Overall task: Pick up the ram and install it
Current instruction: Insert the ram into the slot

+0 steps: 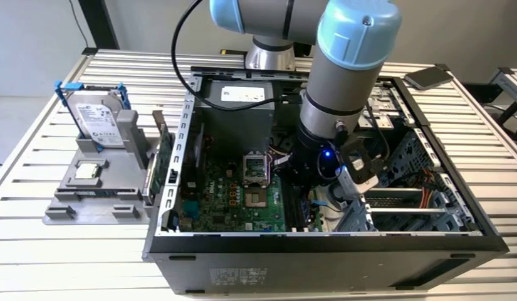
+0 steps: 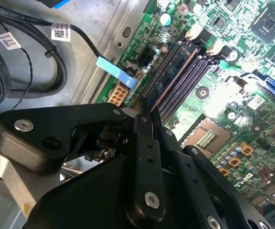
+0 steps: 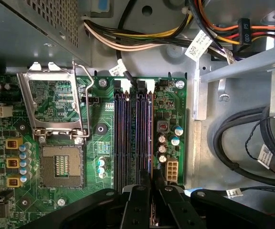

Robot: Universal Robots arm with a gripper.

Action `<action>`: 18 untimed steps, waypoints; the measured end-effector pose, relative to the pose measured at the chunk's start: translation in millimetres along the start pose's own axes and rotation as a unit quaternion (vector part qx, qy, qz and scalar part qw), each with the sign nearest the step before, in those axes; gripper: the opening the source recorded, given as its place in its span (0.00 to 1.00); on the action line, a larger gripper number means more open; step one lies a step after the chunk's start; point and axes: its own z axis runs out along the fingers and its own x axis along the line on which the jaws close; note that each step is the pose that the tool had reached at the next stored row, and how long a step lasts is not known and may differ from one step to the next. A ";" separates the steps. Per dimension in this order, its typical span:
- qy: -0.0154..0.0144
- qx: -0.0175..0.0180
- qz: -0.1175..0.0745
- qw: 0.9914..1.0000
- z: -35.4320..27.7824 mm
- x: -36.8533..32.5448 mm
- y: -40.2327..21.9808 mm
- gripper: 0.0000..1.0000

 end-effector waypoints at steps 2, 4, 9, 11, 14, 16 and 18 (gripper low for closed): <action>0.000 0.000 0.001 1.000 0.0 0.0 0.0 0.00; 0.000 0.000 0.002 1.000 -0.7 0.0 0.1 0.00; 0.000 0.001 0.008 1.000 -1.2 0.7 0.1 0.00; 0.000 0.001 0.010 1.000 -1.3 0.9 0.1 0.00; 0.000 0.001 0.011 1.000 0.3 0.9 0.2 0.00; 0.000 0.001 0.011 1.000 4.0 0.9 0.3 0.00; 0.000 0.001 0.011 1.000 6.4 1.0 0.2 0.00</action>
